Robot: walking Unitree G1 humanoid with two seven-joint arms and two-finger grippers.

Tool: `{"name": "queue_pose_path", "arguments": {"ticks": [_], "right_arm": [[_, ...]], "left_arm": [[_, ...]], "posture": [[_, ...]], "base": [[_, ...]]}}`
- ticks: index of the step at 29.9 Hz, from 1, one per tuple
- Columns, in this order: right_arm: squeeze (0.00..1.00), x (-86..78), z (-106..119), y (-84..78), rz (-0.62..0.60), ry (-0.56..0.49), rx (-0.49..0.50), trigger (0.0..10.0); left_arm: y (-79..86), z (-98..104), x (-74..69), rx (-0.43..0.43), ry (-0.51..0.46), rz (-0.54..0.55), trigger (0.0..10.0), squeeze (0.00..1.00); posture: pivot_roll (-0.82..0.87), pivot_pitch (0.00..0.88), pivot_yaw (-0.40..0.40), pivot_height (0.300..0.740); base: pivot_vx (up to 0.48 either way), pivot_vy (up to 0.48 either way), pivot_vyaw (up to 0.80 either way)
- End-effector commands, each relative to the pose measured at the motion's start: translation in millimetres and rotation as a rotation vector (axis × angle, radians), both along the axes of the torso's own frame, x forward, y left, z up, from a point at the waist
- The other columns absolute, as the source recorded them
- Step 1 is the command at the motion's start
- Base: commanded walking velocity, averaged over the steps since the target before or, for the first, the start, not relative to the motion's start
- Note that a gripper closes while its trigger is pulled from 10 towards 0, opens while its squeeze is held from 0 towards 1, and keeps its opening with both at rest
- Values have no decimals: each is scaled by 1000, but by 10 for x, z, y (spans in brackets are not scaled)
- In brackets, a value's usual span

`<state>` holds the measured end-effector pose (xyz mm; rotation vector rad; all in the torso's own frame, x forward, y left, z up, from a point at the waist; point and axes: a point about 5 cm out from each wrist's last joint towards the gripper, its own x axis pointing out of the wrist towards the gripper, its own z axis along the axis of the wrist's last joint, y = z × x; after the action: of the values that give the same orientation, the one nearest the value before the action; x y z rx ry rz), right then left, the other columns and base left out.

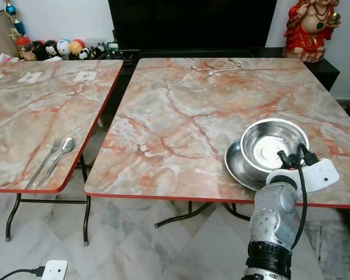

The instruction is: Setting the table

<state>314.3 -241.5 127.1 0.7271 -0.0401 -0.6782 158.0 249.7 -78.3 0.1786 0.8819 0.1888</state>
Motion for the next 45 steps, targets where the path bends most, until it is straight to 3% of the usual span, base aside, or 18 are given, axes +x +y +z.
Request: {"name": "queue_pose_path", "arguments": {"ticks": [1, 29, 30, 31, 35, 38, 39, 41, 42, 45], "right_arm": [[0, 30, 52, -25, -18, -9, 12, 10000], [0, 166, -181, 7, -32, 90, 142, 10000], [188, 165, -186, 10, -30, 89, 142, 10000], [502, 164, -188, 12, -30, 88, 144, 10000], [565, 164, -196, 8, -36, 93, 144, 10000], [518, 162, -197, -4, -44, 92, 143, 10000], [451, 157, -197, -10, -50, 97, 138, 10000], [451, 155, -197, -13, -52, 98, 137, 10000], [0, 155, -196, -15, -53, 97, 136, 10000], [0, 155, -184, -22, -53, 93, 120, 10000]], "left_arm": [[23, 4, -12, 11, 4, -18, 10000, 0], [-2, 23, 33, 10, -22, -24, 10000, 0], [0, 23, 32, 11, -23, -24, 10000, 0], [1, 24, 32, 11, -23, -25, 10000, 0], [4, 25, 32, 13, -24, -25, 10000, 0], [6, 29, 36, 13, -27, -25, 10000, 0], [6, 30, 37, 13, -28, -26, 10000, 0], [5, 30, 38, 14, -29, -26, 10000, 0], [4, 31, 41, 13, -30, -27, 10000, 0], [1, 33, 47, 13, -32, -27, 10000, 0]], "posture": [[-28, 0, 22, 740], [-12, 0, 24, 740], [-10, 0, 24, 740], [-10, 0, 25, 740], [-11, 0, 26, 740], [-10, 0, 27, 740], [-10, 0, 27, 740], [-10, 0, 27, 740], [-10, 0, 26, 740], [-10, 0, 27, 740]], "base": [[0, 0, 0], [0, 0, 0], [0, 0, 0], [0, 0, 0], [0, 0, 0], [0, 0, 0], [0, 0, 0], [0, 0, 0], [0, 0, 0], [0, 0, 0]]}}
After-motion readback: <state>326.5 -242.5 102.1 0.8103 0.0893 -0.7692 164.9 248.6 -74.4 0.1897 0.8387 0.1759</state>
